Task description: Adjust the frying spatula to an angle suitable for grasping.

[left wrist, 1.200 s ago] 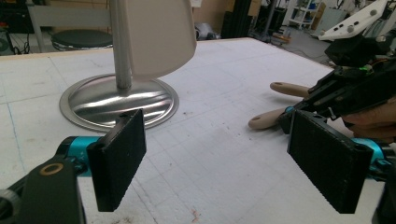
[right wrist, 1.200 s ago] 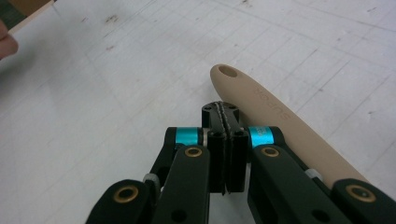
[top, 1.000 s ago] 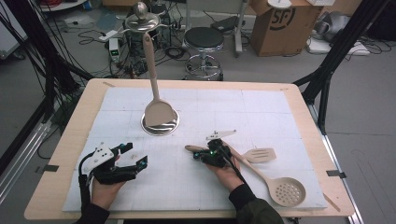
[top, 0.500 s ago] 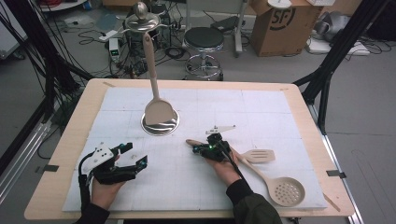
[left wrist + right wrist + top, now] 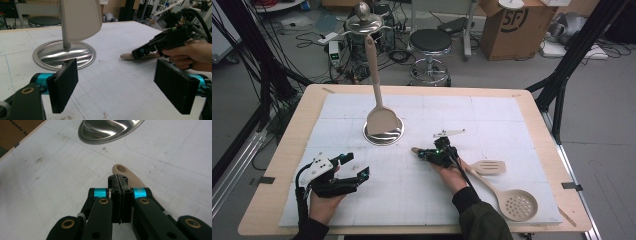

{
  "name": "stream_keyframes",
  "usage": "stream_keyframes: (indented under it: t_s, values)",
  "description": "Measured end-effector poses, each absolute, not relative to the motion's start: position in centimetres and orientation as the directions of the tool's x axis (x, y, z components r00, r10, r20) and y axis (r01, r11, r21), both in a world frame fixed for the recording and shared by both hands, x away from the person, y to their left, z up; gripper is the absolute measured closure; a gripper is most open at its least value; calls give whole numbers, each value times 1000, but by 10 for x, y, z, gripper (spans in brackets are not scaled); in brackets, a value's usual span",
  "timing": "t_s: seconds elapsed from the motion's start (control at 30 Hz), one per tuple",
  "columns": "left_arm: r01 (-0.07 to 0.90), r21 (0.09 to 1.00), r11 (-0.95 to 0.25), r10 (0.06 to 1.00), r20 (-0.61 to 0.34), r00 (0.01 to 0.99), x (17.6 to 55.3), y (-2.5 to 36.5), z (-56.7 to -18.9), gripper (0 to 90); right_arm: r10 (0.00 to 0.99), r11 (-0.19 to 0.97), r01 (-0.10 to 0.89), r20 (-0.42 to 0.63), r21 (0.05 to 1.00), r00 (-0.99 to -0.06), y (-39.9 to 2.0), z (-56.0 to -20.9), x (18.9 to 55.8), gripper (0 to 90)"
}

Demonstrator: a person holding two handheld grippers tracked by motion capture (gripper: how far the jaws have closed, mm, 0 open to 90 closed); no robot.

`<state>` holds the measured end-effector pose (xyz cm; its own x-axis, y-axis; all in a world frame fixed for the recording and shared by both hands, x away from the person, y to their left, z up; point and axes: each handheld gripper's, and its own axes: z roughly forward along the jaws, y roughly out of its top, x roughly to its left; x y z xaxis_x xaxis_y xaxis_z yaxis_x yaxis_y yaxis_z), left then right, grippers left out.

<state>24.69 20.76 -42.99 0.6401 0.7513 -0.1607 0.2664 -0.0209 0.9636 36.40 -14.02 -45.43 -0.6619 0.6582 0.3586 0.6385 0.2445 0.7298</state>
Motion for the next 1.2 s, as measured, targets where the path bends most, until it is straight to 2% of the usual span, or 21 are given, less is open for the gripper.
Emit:
stream_keyframes:
  t_s: [0.27,0.4,0.7,0.97,1.2]
  values:
    - [264,964,-21,752,-158,639,246,208,-430,200,662,174,681,427,712,-616,-157,-445,363,898]
    - [264,964,-21,751,-159,640,245,207,-429,200,685,154,665,406,731,-605,-176,-431,361,897]
    - [265,964,-26,750,-156,643,246,206,-429,200,758,61,739,450,671,-472,-232,-426,368,896]
    - [268,963,-24,751,-160,641,246,206,-430,200,781,63,788,461,612,-421,-235,-433,371,895]
    - [266,964,-29,750,-155,643,246,206,-430,200,819,87,809,421,581,-390,-235,-433,371,896]
